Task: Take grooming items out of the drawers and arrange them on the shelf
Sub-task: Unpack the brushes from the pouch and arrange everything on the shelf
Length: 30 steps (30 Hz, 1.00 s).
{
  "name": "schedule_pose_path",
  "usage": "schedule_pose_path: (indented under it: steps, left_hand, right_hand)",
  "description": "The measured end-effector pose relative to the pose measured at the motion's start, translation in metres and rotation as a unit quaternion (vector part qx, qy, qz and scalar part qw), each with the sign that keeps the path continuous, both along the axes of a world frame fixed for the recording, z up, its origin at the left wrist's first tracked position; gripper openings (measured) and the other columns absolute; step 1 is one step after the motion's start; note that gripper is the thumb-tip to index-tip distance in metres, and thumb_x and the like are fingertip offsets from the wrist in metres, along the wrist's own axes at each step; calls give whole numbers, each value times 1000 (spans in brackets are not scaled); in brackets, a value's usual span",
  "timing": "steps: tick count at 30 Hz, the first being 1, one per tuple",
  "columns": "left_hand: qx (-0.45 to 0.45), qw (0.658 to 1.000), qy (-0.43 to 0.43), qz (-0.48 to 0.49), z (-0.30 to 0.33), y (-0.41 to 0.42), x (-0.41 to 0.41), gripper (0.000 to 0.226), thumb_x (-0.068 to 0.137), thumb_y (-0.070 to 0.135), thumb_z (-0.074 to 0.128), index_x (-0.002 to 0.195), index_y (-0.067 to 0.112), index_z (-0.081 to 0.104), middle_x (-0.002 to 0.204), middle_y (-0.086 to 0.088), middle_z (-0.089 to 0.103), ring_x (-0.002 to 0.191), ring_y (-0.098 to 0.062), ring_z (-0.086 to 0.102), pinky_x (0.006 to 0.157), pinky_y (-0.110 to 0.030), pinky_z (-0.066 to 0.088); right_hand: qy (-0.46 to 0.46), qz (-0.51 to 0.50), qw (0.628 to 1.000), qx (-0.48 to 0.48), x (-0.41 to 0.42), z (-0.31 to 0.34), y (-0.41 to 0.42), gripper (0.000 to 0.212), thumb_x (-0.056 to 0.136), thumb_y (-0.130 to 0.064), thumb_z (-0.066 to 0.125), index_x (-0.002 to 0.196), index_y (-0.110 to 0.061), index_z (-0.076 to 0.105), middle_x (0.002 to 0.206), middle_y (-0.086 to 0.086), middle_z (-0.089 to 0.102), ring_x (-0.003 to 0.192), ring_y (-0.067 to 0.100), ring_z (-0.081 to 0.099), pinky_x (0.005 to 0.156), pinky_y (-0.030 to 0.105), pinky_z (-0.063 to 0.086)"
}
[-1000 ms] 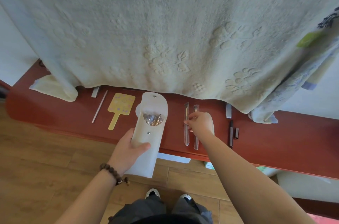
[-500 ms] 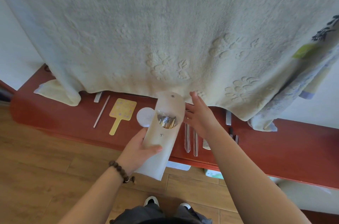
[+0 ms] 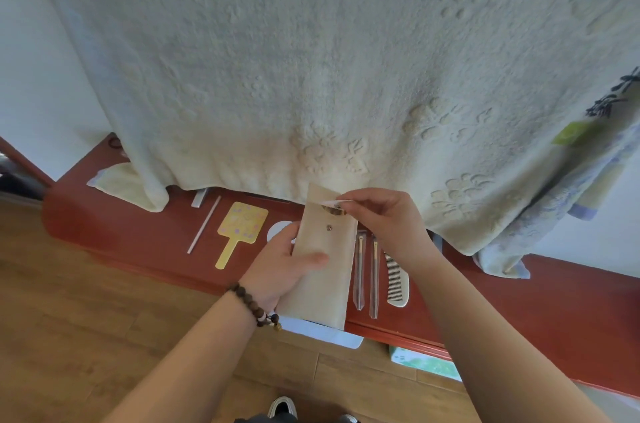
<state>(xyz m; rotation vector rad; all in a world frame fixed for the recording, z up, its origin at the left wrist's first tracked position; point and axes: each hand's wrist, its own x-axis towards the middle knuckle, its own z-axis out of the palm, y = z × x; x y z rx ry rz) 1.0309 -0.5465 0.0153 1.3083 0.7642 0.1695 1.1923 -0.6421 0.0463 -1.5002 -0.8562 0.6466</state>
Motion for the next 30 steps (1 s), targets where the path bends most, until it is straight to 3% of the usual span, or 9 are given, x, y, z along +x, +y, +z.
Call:
schedule_pose_path:
  steps: [3,6,10,14,17,22,25,27,30]
  left_hand:
    - [1,1000,-14,14,20,1,7,50,64,19,78,110,21,60,102,-10,70,88,-30,71,75,-48,58]
    - [1,1000,-14,22,34,2,11,53,60,21,77,110,19,61,104,-12,70,89,-30,70,75,-47,58]
    - [-12,999,-14,27,49,5,13,53,60,19,76,110,13,60,104,-13,70,90,-30,70,73,-42,57]
    - [-5,1000,1,22,56,10,14,36,77,9,74,110,10,60,102,-14,70,83,-26,71,64,-33,56]
    - [-11,1000,9,25,55,10,13,34,78,8,72,110,9,61,100,-14,71,77,-24,71,59,-30,55]
    - [-17,999,5,39,49,7,14,42,67,15,78,107,9,64,97,-15,72,80,-28,72,64,-35,56]
    - [-30,998,-9,62,47,4,14,36,72,8,77,106,8,63,99,-17,71,80,-28,71,64,-35,57]
    - [-38,997,-19,66,46,3,14,44,65,12,79,106,7,64,101,-19,70,84,-32,70,67,-39,58]
    - [-44,996,-27,69,45,1,12,47,59,15,76,104,7,64,100,-22,69,86,-37,70,70,-45,59]
  right_hand:
    - [-3,-18,1000,11,1,-1,1,17,83,-3,68,93,-14,76,90,5,76,89,26,70,87,38,55]
    - [-30,-7,1000,7,4,3,2,16,83,-3,68,93,-14,76,92,0,76,91,15,70,89,34,54]
    - [-105,19,994,5,8,5,2,16,85,-5,67,93,-15,77,91,-3,75,90,13,70,86,27,53]
    - [-132,28,991,22,6,3,4,15,86,-6,65,95,-13,76,96,-5,74,94,12,69,88,26,52]
    - [-160,21,987,28,0,0,4,17,87,-6,65,95,-17,75,96,-9,74,92,10,68,84,24,53]
    - [-186,11,982,27,-5,-8,0,19,89,-5,63,100,-14,75,100,-8,73,96,1,66,83,18,50]
    - [-285,13,957,55,-8,-11,0,20,89,-3,61,103,-10,73,103,-3,71,100,1,64,88,13,47]
    - [-345,17,936,69,-7,-13,0,21,88,-2,60,104,-9,72,105,-2,69,103,5,63,92,14,46]
    - [-371,26,926,64,-6,-18,-3,22,90,-5,57,107,-9,70,107,-5,67,106,8,63,95,14,45]
